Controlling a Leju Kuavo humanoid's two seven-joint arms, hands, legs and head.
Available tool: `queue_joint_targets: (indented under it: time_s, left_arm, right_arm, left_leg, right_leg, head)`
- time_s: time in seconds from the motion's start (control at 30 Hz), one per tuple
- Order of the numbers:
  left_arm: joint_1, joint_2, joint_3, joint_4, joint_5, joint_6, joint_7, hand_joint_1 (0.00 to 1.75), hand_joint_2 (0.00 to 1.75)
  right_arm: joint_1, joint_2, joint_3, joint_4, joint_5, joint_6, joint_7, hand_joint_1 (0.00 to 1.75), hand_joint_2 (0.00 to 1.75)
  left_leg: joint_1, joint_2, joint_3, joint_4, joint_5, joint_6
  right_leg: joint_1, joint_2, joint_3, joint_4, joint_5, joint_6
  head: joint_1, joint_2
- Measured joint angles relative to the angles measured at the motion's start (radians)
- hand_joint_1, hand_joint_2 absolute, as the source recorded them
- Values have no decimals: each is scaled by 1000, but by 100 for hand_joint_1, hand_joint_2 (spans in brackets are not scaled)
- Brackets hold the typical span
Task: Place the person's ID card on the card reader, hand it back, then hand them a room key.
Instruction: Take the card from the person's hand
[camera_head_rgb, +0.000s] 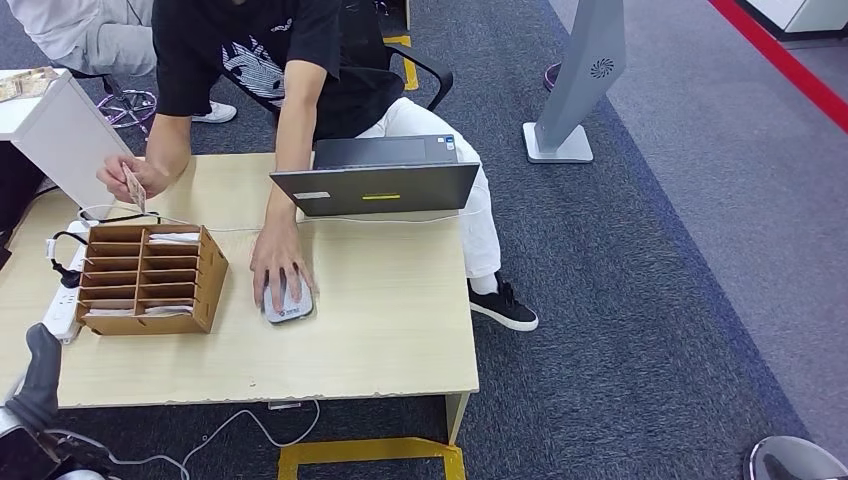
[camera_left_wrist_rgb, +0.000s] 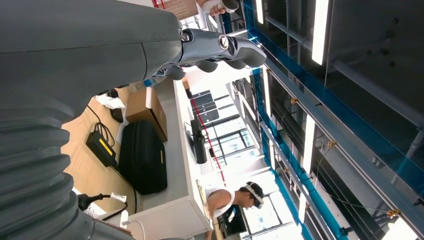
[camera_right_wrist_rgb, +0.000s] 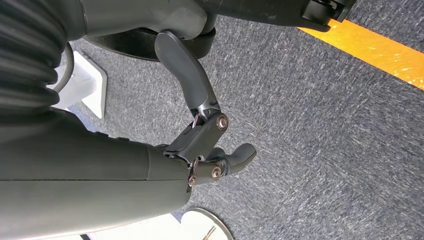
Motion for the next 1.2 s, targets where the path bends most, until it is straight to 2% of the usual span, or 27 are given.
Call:
queue_joint_targets:
  time_s: [0.9, 1.03, 1.2]
  left_arm:
    - [-8, 22, 14, 0, 44, -1, -7, 0, 175]
    - [-58, 53, 14, 2, -4, -17, 36, 0, 175]
    - [-202, 103, -2, 46, -86, -71, 136, 0, 175]
  right_arm:
    - [-1, 1, 0, 0, 21, 3, 19, 0, 175]
    - [-4, 2, 6, 0, 43, 19, 20, 0, 175]
    - [-10, 2, 20, -2, 55, 39, 21, 0, 175]
  left_leg:
    - [0, 0, 0, 0, 0, 0]
    - [0, 0, 0, 0, 1, 0]
    - [0, 0, 0, 0, 3, -1]
  right_leg:
    - [0, 0, 0, 0, 0, 0]
    - [0, 0, -1, 0, 0, 0]
    - [0, -1, -1, 1, 2, -1]
  head:
    - [0, 0]
    - [0, 0]
    - [0, 0]
